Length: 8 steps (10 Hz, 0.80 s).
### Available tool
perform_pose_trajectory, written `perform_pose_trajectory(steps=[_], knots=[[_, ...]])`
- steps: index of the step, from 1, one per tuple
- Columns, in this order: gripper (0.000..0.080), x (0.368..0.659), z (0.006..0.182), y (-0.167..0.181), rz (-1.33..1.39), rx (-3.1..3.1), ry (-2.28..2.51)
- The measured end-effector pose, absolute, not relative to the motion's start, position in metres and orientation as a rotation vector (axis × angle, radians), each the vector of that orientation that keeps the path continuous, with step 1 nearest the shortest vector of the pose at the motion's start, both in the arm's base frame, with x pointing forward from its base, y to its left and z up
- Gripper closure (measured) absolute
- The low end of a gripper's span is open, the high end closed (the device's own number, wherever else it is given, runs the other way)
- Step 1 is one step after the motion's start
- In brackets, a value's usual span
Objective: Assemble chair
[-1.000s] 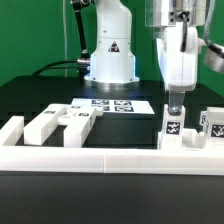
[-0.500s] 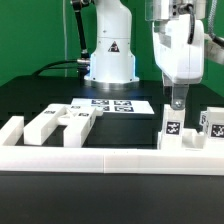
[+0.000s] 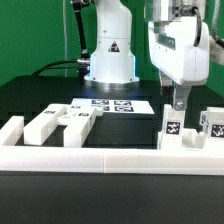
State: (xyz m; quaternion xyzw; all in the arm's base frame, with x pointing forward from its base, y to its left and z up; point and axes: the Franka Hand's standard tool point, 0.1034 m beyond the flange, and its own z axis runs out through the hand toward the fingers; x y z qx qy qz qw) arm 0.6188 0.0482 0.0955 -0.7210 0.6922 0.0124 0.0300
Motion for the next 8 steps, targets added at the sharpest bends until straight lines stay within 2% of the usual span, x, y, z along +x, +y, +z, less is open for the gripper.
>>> perform_pose_trajectory(steps=[2,8], knots=[[0.0150,0.6183,0.0944,0.0483,0.037,-2.273,2.083],[0.0150,0.6190,0.0942,0.0512,-0.017,-2.798,1.335]])
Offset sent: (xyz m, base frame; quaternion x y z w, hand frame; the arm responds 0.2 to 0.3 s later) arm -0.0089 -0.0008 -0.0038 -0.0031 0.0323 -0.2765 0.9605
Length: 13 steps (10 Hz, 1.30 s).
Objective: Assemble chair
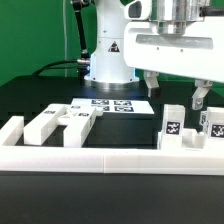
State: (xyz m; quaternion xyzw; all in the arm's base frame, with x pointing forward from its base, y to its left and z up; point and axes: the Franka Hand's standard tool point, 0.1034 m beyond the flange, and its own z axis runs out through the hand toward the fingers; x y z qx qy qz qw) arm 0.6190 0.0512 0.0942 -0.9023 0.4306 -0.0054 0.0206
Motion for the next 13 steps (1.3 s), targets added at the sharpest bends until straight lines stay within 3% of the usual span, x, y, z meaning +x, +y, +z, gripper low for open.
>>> perform_pose_trajectory(steps=[7,13], knots=[[0.0150,0.608,0.090,0.058,-0.150,-3.110,0.358],[0.0150,0.607,0.083,0.049,-0.157,-3.152,-0.120]])
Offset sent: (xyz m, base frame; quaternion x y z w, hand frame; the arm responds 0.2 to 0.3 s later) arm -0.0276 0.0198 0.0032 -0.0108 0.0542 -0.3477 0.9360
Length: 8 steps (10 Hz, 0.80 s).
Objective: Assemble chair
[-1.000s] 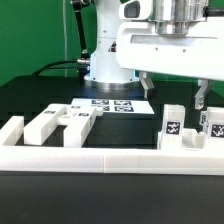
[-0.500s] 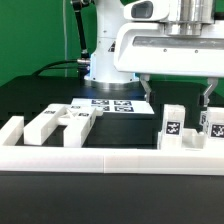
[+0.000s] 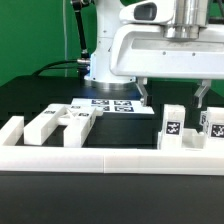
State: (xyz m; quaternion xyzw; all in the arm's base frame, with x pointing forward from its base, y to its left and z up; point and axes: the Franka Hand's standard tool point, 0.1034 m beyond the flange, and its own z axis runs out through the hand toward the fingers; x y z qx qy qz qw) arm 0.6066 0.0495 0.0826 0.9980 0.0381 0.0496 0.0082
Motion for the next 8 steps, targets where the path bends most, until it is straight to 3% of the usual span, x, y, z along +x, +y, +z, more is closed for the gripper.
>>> perform_pose_trajectory(steps=[8], knots=[[0.0150,0.597,0.039,0.046,0.150,3.088,0.033]])
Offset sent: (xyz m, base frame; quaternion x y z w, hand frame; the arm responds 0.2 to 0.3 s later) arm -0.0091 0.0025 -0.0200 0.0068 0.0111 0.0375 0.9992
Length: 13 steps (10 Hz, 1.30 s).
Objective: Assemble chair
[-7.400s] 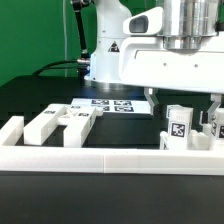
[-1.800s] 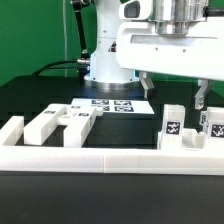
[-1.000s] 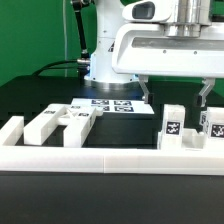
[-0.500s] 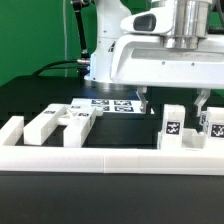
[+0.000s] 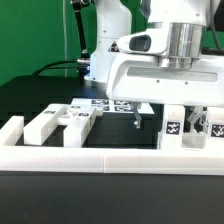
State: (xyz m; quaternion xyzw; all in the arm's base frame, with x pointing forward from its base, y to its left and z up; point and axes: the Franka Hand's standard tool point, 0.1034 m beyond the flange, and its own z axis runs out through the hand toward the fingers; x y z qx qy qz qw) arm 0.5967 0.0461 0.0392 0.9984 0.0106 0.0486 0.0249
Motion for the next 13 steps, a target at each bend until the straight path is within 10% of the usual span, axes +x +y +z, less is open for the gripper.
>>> perform_pose_trajectory(steps=[10,12,13], knots=[[0.0150,0.589,0.017,0.041,0.123,3.074,0.010],[0.0413,0.589,0.016,0.040,0.121,3.073,0.007],[0.0413,0.589,0.017,0.040,0.124,3.073,0.006]])
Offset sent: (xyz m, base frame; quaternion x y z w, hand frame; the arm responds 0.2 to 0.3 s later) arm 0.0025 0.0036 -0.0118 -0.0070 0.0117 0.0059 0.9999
